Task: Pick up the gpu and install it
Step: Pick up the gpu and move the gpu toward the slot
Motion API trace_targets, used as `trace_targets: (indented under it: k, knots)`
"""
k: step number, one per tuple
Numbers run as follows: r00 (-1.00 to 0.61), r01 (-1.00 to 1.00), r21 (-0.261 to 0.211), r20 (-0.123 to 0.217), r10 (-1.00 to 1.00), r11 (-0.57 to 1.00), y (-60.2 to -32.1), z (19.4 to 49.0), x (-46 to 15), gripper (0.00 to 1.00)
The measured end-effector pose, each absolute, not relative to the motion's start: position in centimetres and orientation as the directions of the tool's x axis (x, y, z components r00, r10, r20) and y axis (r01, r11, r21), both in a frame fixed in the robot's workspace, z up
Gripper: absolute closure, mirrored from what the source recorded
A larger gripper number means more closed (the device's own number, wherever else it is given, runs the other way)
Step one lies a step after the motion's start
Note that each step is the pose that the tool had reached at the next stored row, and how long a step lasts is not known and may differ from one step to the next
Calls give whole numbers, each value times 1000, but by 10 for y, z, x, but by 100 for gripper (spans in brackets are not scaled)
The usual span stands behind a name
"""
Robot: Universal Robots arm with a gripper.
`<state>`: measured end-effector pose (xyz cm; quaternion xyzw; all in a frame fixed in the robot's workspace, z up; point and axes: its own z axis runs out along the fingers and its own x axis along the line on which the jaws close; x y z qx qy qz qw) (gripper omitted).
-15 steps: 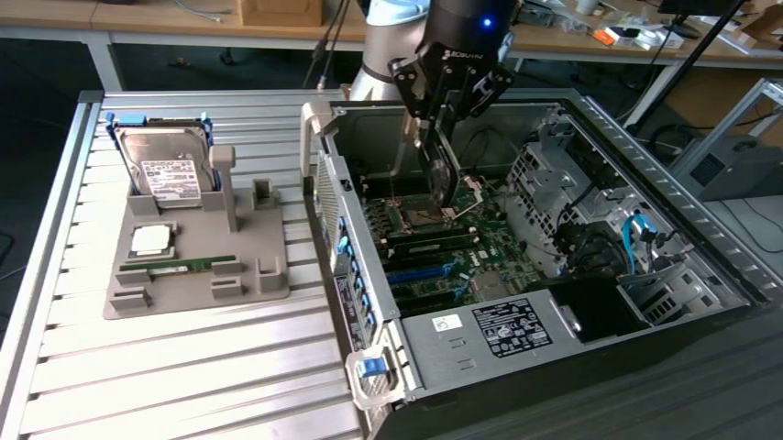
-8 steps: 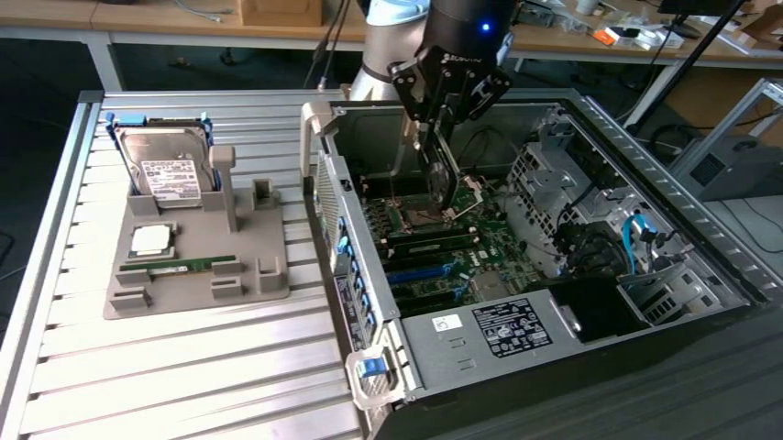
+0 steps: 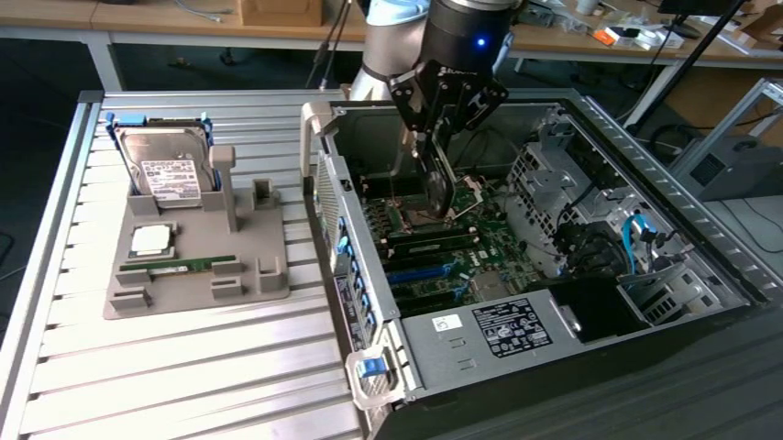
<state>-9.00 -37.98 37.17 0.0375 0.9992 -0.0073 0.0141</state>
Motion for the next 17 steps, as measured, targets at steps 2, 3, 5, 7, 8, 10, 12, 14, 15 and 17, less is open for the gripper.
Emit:
trace_targets:
  k: [2, 3, 5, 7, 8, 10, 12, 14, 15, 17]
  knots:
    - [-997, 75, -14, -29, 75, 997, -380, 371, -90, 73]
    - [-997, 75, -14, -29, 75, 997, -380, 370, -89, 73]
    - [-997, 75, -14, -29, 75, 997, -380, 369, -88, 73]
    - [-997, 75, -14, -29, 75, 997, -380, 368, -87, 73]
    - [-997, 75, -13, -29, 75, 997, -380, 368, -86, 73]
    - [-997, 75, -14, -29, 75, 997, -380, 367, -85, 73]
    - [-997, 75, -14, -29, 75, 997, -380, 366, -83, 73]
    - [-997, 75, -14, -29, 75, 997, -380, 366, -82, 73]
    - [-997, 75, -14, -29, 75, 997, -380, 366, -81, 73]
    - [-997, 75, -14, -29, 75, 997, -380, 366, -80, 73]
